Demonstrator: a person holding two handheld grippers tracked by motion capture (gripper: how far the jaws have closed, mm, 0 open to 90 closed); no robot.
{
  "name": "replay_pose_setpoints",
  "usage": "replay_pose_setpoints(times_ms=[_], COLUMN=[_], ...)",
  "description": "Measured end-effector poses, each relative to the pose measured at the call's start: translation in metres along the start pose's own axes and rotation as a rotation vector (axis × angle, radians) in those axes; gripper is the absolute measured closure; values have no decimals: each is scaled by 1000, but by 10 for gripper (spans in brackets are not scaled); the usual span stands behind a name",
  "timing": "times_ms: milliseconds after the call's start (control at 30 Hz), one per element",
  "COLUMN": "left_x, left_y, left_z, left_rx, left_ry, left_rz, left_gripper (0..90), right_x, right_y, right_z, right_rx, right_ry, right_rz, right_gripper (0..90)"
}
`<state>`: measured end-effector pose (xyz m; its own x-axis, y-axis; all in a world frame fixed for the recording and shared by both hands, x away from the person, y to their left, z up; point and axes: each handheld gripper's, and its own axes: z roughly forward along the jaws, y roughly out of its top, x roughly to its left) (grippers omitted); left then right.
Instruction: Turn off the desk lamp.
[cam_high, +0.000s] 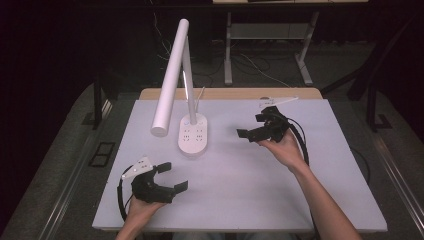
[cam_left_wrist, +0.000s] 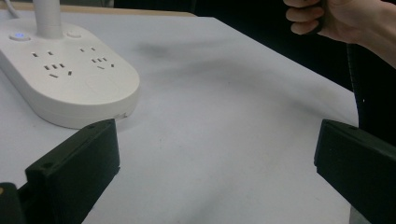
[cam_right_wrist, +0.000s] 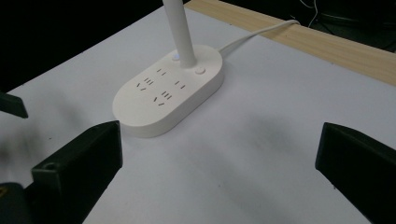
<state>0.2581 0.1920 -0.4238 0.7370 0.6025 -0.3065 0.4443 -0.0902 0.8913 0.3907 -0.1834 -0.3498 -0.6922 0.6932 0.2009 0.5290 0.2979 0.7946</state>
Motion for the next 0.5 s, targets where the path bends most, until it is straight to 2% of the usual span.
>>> replay_pose_setpoints(times_ms=[500], left_x=[-1], left_y=[0], left_z=[0], left_rx=[-5], left_ry=[2], left_rz=[-5], left_gripper=[0], right_x=[6], right_y=[-44], right_z=[-51], right_rx=[-21], right_ry=[-7], right_rz=[13], right_gripper=[7])
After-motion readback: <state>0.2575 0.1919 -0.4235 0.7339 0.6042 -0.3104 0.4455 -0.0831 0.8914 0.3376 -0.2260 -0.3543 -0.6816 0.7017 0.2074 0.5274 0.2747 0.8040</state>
